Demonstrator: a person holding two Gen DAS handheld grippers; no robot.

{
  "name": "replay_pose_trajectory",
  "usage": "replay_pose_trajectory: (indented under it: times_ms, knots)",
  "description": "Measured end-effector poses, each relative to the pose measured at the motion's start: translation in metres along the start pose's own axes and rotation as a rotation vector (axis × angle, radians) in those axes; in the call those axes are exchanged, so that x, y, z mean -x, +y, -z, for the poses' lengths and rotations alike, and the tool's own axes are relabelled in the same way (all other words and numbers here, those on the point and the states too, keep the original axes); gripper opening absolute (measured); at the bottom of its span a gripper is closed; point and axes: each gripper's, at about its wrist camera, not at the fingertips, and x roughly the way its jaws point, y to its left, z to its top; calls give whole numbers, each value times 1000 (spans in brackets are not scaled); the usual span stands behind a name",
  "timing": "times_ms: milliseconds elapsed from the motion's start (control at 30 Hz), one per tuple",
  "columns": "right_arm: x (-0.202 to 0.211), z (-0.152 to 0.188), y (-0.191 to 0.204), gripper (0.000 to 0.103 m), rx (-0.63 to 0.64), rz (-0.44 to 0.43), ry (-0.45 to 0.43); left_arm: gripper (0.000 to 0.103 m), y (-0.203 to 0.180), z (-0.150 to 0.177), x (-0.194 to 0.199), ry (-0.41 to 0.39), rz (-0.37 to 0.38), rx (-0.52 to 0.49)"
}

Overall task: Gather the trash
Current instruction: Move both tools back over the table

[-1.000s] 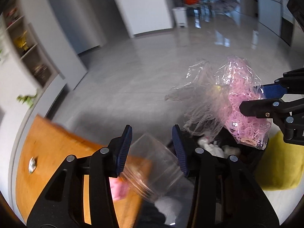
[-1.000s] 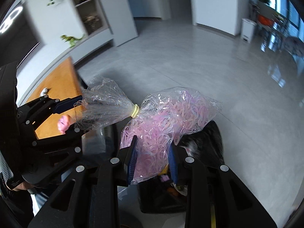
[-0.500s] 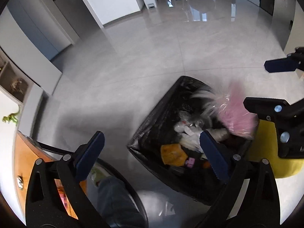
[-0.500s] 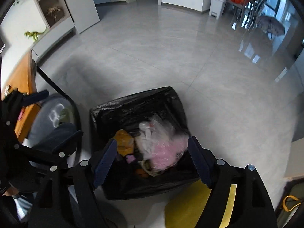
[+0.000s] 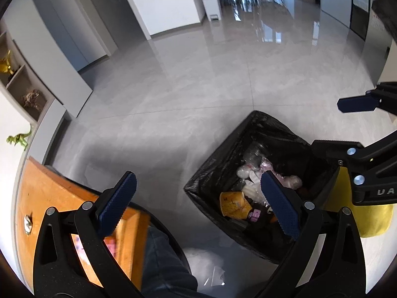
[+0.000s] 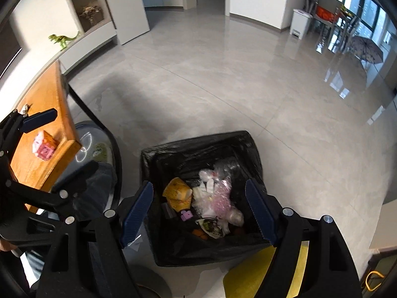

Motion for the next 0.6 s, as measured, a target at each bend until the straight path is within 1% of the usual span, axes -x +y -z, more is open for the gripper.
replay_pose_trajectory:
  times_ms: [133,267,367,467,600]
  knots:
    - [6,-11,26,77,48,-29,-15,97,27,8,18,-16,-26,40]
    - [12,-24,65,77,122,-77,-25,97,64,18,34,-12,-62,110]
    - [12,-32,102,77,201,-123,-23,97,101,31,42,4,-96,193]
    - [9,-38,139,77,283,-166,-16,97,144,47,49,19,-119,303]
    - [-7,-45,191,77,379,-218,13,97,202,75,55,46,-160,438]
